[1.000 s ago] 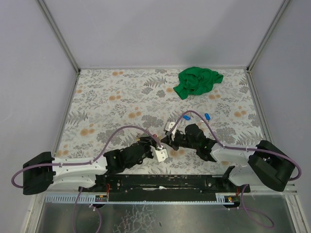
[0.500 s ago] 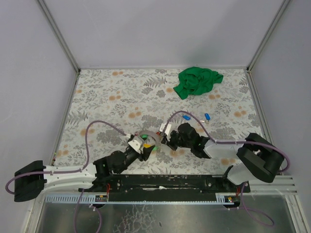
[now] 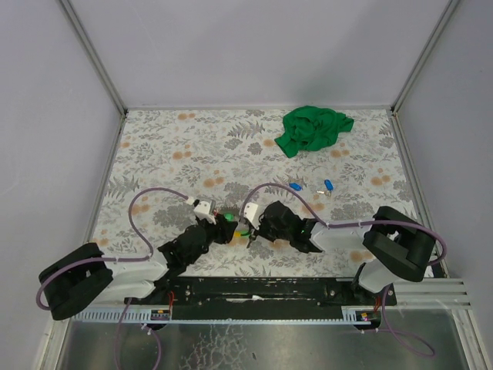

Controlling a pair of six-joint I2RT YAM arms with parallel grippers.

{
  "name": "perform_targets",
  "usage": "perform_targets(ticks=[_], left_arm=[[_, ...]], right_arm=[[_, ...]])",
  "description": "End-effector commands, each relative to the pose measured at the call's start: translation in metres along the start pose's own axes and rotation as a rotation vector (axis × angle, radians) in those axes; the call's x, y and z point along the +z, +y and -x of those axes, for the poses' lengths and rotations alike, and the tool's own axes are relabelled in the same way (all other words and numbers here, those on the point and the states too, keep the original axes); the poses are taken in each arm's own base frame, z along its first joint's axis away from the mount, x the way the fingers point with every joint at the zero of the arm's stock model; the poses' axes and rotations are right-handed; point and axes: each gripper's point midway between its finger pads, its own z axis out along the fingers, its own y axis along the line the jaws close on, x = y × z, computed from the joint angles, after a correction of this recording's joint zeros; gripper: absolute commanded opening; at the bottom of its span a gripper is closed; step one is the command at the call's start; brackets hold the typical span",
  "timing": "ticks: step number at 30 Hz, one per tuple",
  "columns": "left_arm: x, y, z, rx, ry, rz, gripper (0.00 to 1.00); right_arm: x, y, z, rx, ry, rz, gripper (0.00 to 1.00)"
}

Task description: Put the keys on the keyring

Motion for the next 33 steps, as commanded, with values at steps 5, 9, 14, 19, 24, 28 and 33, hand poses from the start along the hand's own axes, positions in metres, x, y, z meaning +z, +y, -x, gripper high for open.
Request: perform_targets(ticks=[5, 9, 14, 19, 24, 28, 33], left_arm=[[0.012, -0.014, -0.003, -0.184, 0.026, -0.027, 0.43], [0.012, -0.01, -0.009, -0.192, 0.048, -0.008, 0.43], [0.013, -0.007, -0.015, -0.186, 0.067, 0.008, 0.42], [0.016, -0.008, -0.021, -0.183, 0.089, 0.007, 0.4], [0.017, -0.009, -0.024, -0.176, 0.101, 0.003, 0.4], [0.017, -0.01, -0.023, -0.17, 0.102, -0.002, 0.39], [0.017, -0.009, -0.024, -0.169, 0.106, 0.007, 0.39]], right_arm=[[0.009, -0.005, -0.002, -0.05, 0.124, -0.12, 0.04], [0.002, 0.006, 0.009, -0.004, 0.118, -0.066, 0.1], [-0.013, 0.026, 0.028, 0.037, 0.066, 0.051, 0.2], [-0.022, 0.04, 0.037, 0.072, 0.045, 0.144, 0.26], [-0.025, 0.024, 0.038, 0.212, 0.028, 0.15, 0.28], [-0.025, 0.008, 0.039, 0.329, 0.017, 0.135, 0.31], [-0.022, -0.007, 0.036, 0.473, 0.022, 0.137, 0.32]])
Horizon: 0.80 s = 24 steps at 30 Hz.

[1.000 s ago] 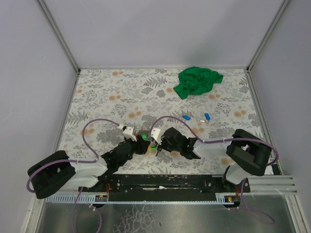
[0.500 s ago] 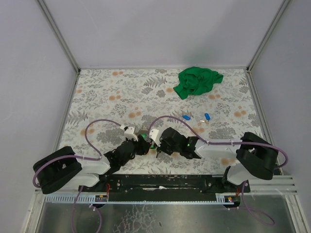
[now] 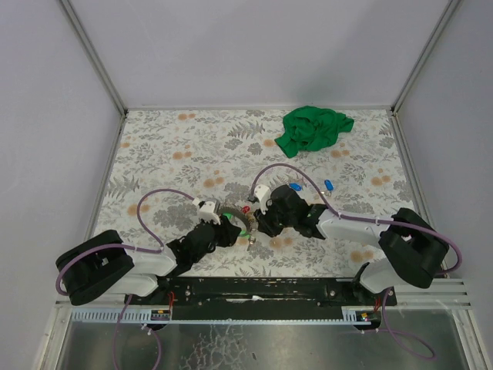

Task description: Put the keys on the keyring

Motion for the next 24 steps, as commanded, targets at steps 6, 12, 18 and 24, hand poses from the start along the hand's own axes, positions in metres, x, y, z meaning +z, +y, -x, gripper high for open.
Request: perform_targets(ticks=[6, 12, 18, 24], left_arm=[[0.003, -0.013, 0.017, -0.019, -0.047, -0.033, 0.38], [0.004, -0.013, 0.016, -0.019, -0.042, -0.033, 0.38], [0.005, -0.013, 0.016, -0.02, -0.04, -0.028, 0.37], [0.006, -0.012, 0.015, -0.019, -0.034, -0.024, 0.35]], right_arm=[[0.004, 0.005, 0.037, 0.178, -0.09, 0.113, 0.31], [0.006, 0.016, 0.048, 0.186, -0.098, 0.18, 0.3], [0.009, 0.011, 0.047, 0.202, -0.066, 0.15, 0.31], [0.014, 0.017, 0.047, 0.224, -0.02, 0.184, 0.3]])
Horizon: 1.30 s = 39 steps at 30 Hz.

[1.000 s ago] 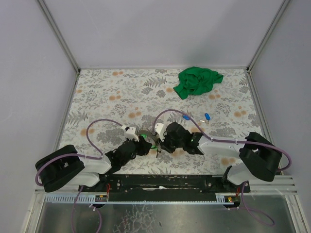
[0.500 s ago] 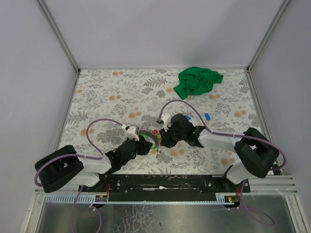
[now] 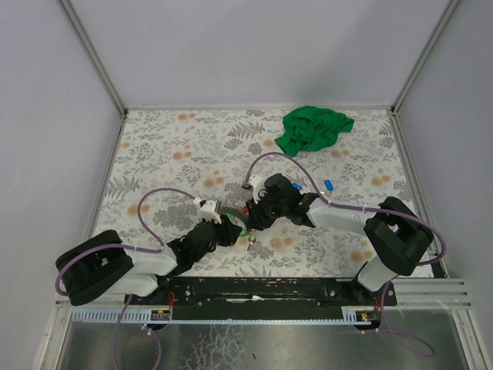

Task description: Put the keys on the keyring

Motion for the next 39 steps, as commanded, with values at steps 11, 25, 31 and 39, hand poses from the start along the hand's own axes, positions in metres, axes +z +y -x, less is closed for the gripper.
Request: perform_targets(ticks=[11, 25, 31, 39], left_arm=[[0.005, 0.001, 0.01, -0.03, -0.032, 0.023, 0.34], [0.004, 0.003, 0.011, -0.042, -0.033, 0.024, 0.33], [0.004, 0.003, 0.011, -0.043, -0.034, 0.022, 0.33], [0.004, 0.002, 0.011, -0.048, -0.029, 0.019, 0.33]], right_arm=[[0.017, 0.011, 0.0, 0.043, 0.126, 0.012, 0.31], [0.029, 0.007, -0.012, 0.021, 0.224, -0.056, 0.29], [0.028, 0.003, -0.014, 0.013, 0.238, -0.082, 0.24], [0.024, 0.01, -0.007, -0.006, 0.21, -0.056, 0.1]])
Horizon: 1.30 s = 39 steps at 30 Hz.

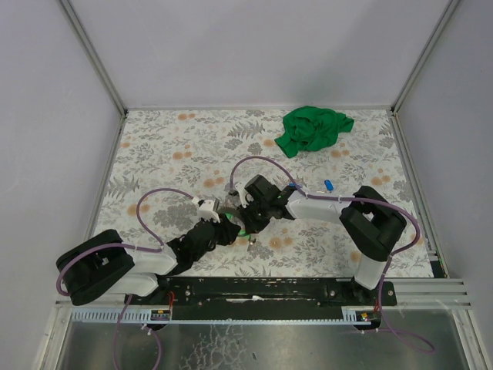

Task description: Put the keys on the keyring

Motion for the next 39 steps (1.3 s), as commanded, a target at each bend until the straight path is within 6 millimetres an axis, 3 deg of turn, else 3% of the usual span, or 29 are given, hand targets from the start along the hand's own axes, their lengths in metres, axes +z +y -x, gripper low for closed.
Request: perform_targets(ticks=[1, 6, 11, 19, 29, 33, 39], left_arm=[[0.003, -0.004, 0.01, -0.022, -0.029, -0.004, 0.33], [0.002, -0.003, 0.011, -0.029, -0.032, -0.002, 0.33], [0.001, -0.003, 0.009, -0.036, -0.028, -0.002, 0.32], [0.0, -0.003, 0.01, -0.053, -0.035, -0.012, 0.32], [-0.003, 0.001, 0.011, -0.074, -0.043, -0.007, 0.31], [-0.005, 0.005, 0.012, -0.087, -0.051, 0.004, 0.31], [-0.007, 0.009, 0.012, -0.095, -0.056, 0.024, 0.3]], right_arm=[[-0.009, 0.014, 0.022, -0.048, -0.06, 0.023, 0.09], [-0.006, 0.029, 0.018, -0.082, -0.048, 0.059, 0.09], [-0.009, 0.024, 0.022, -0.099, -0.091, 0.016, 0.05], [-0.027, 0.032, 0.039, -0.159, -0.243, 0.045, 0.03], [-0.019, 0.029, 0.035, -0.175, -0.298, 0.051, 0.03], [-0.011, 0.027, 0.028, -0.171, -0.259, 0.046, 0.06], [-0.009, 0.035, 0.022, -0.195, -0.21, 0.036, 0.19]])
